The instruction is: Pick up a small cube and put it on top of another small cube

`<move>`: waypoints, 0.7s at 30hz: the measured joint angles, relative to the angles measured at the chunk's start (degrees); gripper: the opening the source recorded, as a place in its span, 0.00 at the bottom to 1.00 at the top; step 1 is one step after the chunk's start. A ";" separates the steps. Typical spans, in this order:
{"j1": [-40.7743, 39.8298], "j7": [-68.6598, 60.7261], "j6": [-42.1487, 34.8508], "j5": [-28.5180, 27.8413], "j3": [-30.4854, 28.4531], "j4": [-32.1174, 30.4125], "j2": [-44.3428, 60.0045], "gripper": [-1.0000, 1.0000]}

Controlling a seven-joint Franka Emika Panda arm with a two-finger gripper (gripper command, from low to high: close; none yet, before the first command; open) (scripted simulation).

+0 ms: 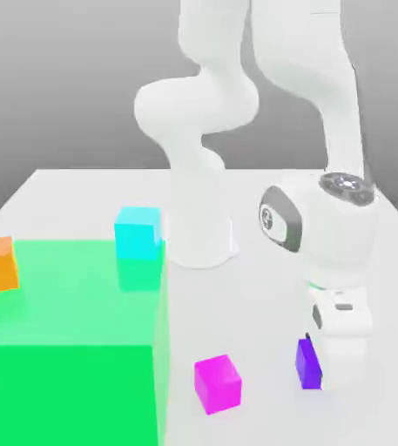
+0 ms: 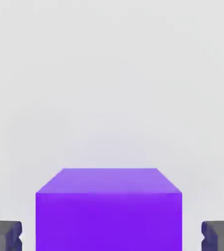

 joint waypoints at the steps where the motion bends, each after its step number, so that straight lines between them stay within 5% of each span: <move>1: 0.00 0.02 -0.05 -0.02 0.00 0.00 0.00 0.00; 9: 0.08 0.08 -7.08 -0.16 -0.11 -1.57 -8.60 0.00; 21: -12.30 17.03 -35.52 -1.95 -6.18 2.43 -33.24 0.00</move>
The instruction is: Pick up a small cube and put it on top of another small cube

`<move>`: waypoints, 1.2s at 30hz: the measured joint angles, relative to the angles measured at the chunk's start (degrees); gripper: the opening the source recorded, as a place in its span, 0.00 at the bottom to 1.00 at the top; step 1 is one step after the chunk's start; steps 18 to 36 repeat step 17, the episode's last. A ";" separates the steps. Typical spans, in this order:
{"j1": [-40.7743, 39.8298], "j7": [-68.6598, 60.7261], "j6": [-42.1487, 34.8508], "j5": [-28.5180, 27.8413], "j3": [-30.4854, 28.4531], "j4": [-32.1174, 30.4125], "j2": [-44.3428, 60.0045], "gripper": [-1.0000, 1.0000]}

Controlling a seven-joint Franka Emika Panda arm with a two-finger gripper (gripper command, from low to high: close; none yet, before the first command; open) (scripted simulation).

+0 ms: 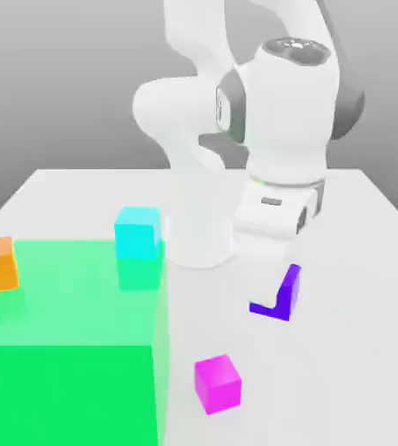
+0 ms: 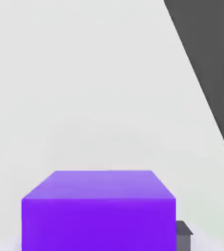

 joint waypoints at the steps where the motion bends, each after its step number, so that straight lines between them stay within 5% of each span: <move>1: -1.40 1.77 -2.46 -0.39 -0.43 0.43 -2.04 0.00; 9: -13.89 15.54 -21.60 -3.51 -3.14 3.72 -17.99 0.00; 13: -15.70 16.92 -15.96 -4.15 -3.90 -1.25 -17.31 0.00; 14: -15.82 16.94 -14.25 -4.22 -4.03 -2.47 -16.82 1.00; 36: -15.82 16.93 -14.25 -4.22 -4.03 -2.47 -16.82 1.00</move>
